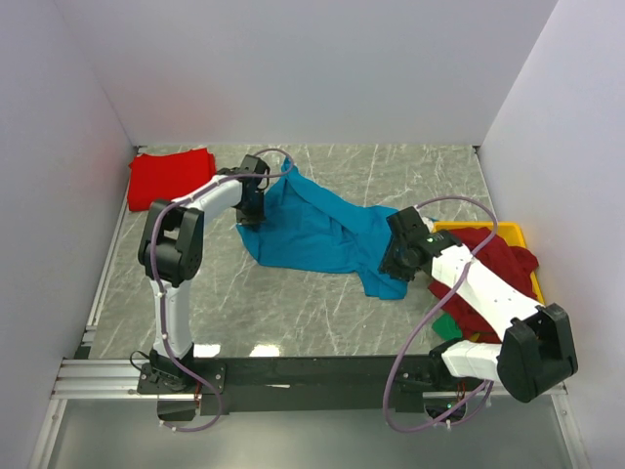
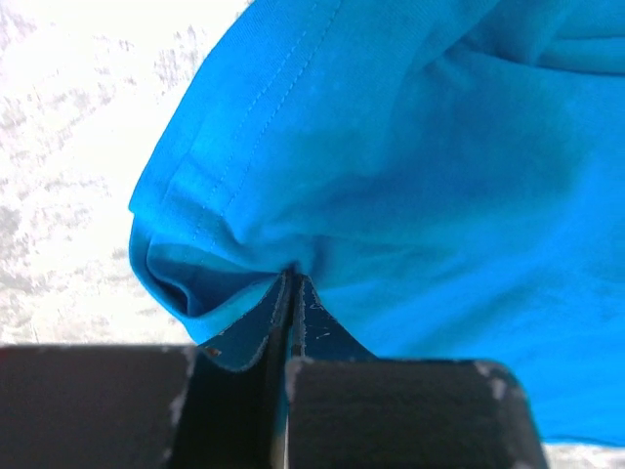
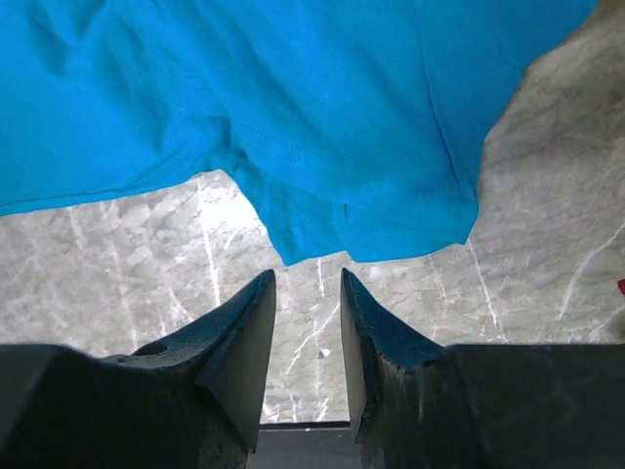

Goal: Fold and stack the t-shirts
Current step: Flatten the tshirt out

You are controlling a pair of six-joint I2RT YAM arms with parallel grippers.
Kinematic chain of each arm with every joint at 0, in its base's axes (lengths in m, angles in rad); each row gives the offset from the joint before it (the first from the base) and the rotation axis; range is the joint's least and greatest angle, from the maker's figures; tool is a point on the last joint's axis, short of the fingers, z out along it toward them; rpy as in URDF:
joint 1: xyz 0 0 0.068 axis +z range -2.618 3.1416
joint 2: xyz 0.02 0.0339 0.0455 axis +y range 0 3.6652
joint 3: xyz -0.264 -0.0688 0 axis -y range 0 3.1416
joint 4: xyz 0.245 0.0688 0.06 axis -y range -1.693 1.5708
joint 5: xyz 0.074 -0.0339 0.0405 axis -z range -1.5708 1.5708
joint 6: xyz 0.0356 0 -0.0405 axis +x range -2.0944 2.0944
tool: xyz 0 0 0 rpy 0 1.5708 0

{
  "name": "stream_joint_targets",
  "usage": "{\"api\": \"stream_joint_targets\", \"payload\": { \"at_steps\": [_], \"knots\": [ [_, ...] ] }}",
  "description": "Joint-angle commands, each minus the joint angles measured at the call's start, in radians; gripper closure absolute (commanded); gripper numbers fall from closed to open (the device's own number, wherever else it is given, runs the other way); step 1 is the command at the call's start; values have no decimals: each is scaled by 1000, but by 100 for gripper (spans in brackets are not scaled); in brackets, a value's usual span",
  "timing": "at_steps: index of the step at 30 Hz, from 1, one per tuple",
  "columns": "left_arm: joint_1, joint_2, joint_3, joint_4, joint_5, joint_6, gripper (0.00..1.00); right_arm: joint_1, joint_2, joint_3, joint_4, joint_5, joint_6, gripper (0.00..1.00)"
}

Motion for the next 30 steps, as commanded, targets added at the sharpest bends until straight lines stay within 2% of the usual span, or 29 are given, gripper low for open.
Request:
{"api": "stream_joint_targets", "payload": {
  "at_steps": [1,5,9,13,23,30],
  "knots": [
    [18,-121,11,-21,51,-37,95,6,20,-17,15,34,-10,60],
    [81,-208,-56,-6,122,-75,95,4,60,-29,30,44,-21,60],
    [188,-303,-144,31,181,-100,95,4,98,-34,32,56,-28,59],
    [248,-319,-185,41,231,-89,96,9,135,-31,33,67,-42,59],
    [279,-307,-197,45,278,-80,98,69,201,113,71,36,-88,59],
    [285,-317,-210,53,294,-72,99,132,383,234,68,73,-139,58]
  ]
}}
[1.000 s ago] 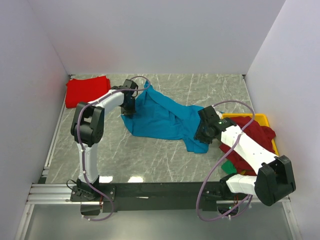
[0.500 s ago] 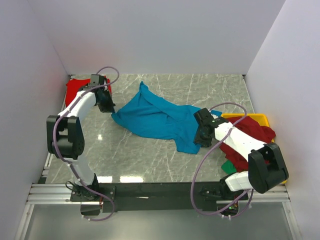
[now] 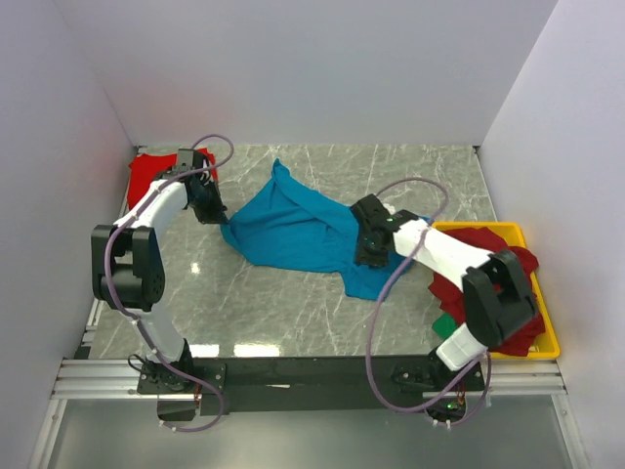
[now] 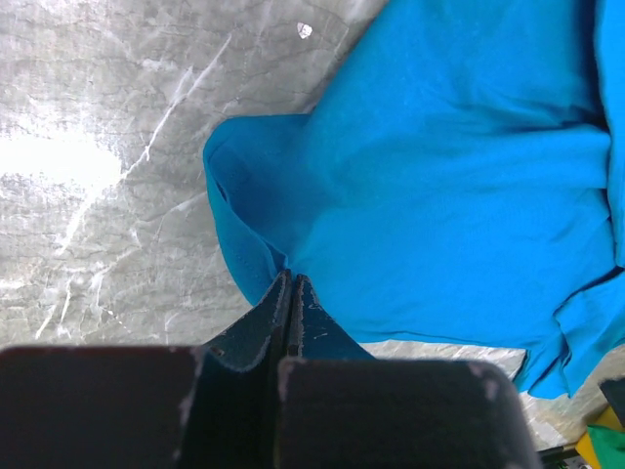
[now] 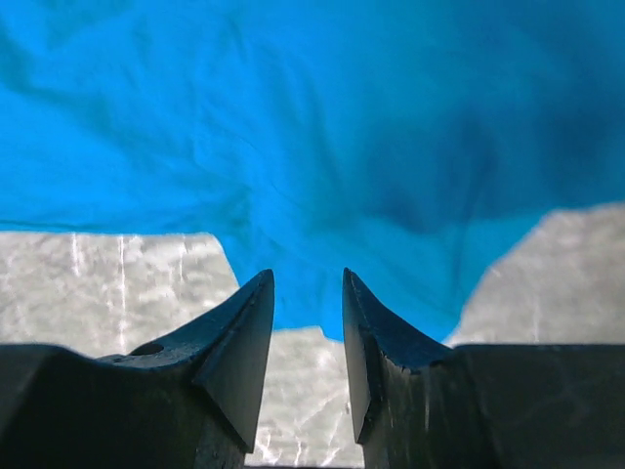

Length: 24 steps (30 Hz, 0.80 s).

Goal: Fold and stack the t-shirts
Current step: Flatten the tshirt out

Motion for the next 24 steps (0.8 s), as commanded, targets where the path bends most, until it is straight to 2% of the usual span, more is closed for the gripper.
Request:
{"api": "stream_joint_targets", "payload": {
  "at_steps": [1,4,11,14,18,24],
  "knots": [
    [6,-17,-7,22,25,5,99,23,92,81,8,45,-47,59],
    [10,-26,-19,22,27,8,99,29,191,137,-4,60,-70,58],
    [27,-40,-37,27,30,8,99,36,303,245,-45,80,-85,58],
    [42,-38,-47,36,41,4,99,36,342,274,-68,76,-85,69],
    [90,-25,-56,54,71,-7,99,35,325,277,-90,76,-79,100],
    [144,-11,-30,45,74,5,99,7,188,286,-174,100,-65,100]
  ]
}}
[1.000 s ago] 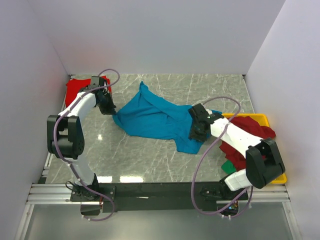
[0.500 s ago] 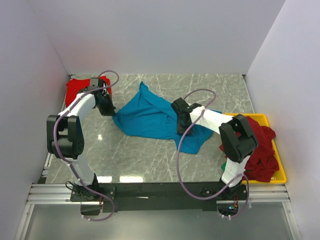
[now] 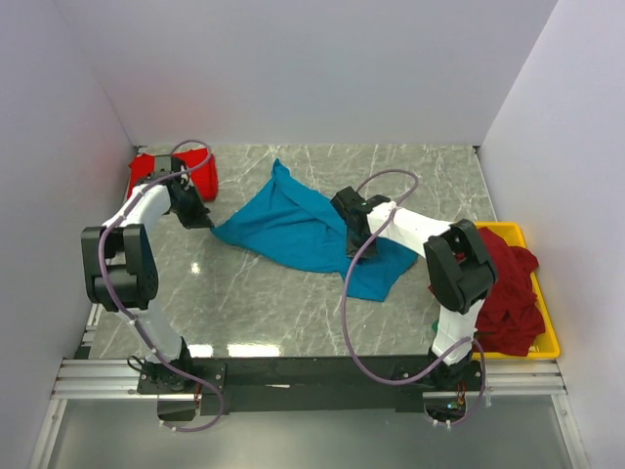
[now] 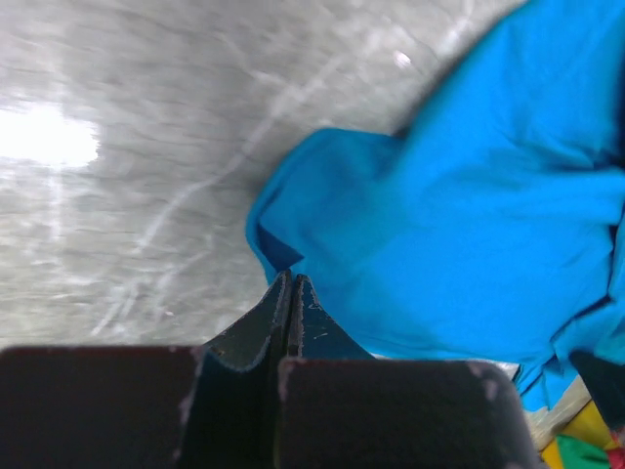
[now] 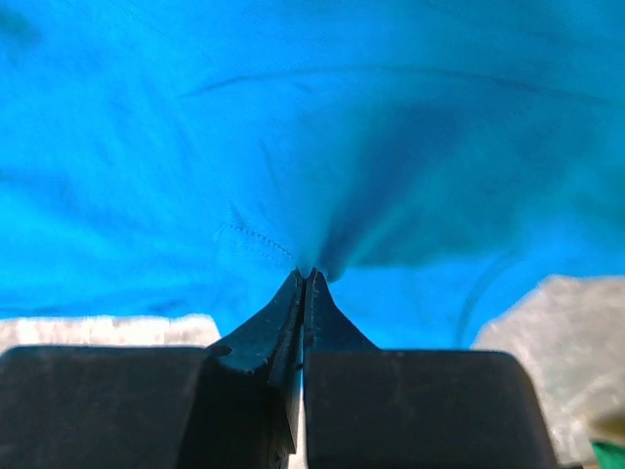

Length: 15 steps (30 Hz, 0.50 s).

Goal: Fold and stack the t-shirts
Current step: Flatten the tshirt out

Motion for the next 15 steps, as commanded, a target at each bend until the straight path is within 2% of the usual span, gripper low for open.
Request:
{"api": "stream_joint_targets", "payload": {
  "at_steps": [1,7,11,14,15],
  "knots": [
    [28,-11,25,18,20,5,99,-35,-153,48,-103,44,13,100],
    [58,-6,5,29,36,6,99,-162,-292,41,-152,44,-47,100],
    [62,-8,-7,35,34,5,99,-299,-279,41,-138,82,-75,100],
    [62,-12,-13,37,34,8,99,-337,-247,70,-118,96,-72,100],
    [62,-14,-15,38,37,8,99,-339,-228,103,-118,83,-73,94]
  ]
}}
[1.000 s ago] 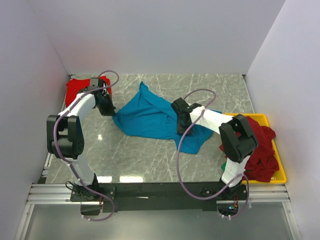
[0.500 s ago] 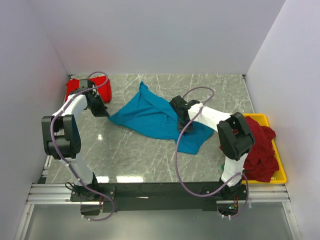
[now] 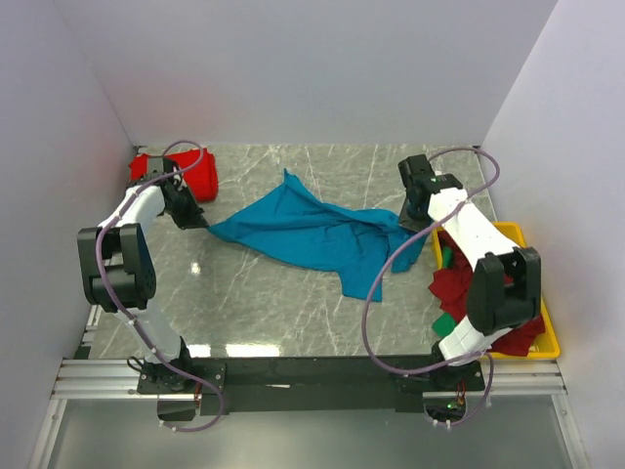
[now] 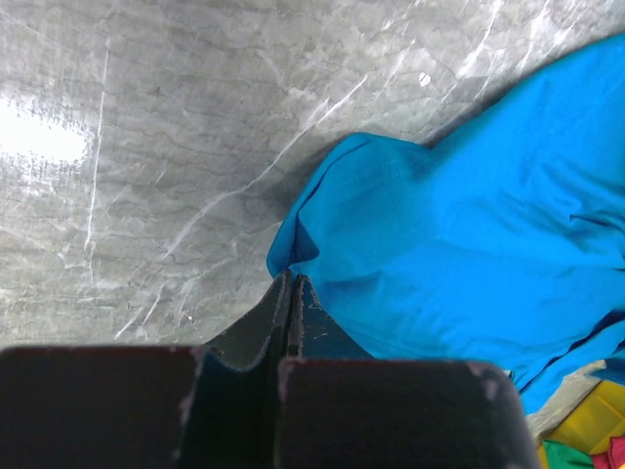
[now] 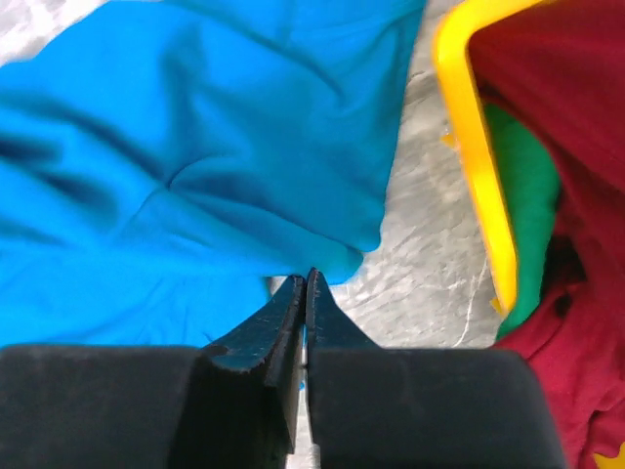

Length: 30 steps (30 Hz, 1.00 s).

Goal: Fold and stack the t-shirts
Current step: Flatten the tshirt out

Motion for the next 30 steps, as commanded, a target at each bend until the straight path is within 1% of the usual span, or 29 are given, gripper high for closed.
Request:
{"api": "stream_joint_targets", "payload": {
  "at_steps": [1,2,3,5,6,8,11,12,14,16,20,24,30],
  "knots": [
    [6,-15,-9,27,25,7,99,-6,43,88,-24,12,-21,88],
    [6,-17,-12,31,28,5,99,3,47,100,-30,5,-21,82],
    [6,-17,-12,32,31,5,99,41,41,106,-35,5,-24,72],
    [7,-18,-19,35,33,3,99,98,11,95,-38,21,-28,66],
    [6,-20,-21,37,31,3,99,156,0,71,-37,21,-18,61],
    [6,-18,-22,38,33,3,99,213,-32,36,-28,-17,0,61],
    [6,-21,-24,38,23,8,99,299,-61,-65,3,-90,52,61],
    [4,-21,-26,38,22,8,99,319,-66,-116,23,-103,73,61],
    [6,-23,-29,38,20,11,99,362,-69,-161,46,-148,83,61],
    [6,-23,-27,40,22,11,99,407,-63,-196,60,-159,97,61],
    [7,-21,-32,44,34,10,99,447,-17,-237,63,-144,118,60],
    [6,-24,-38,47,37,8,99,476,17,-293,109,-156,138,60],
    [7,-35,-42,49,37,10,99,497,81,-297,141,-134,158,60]
  ]
}}
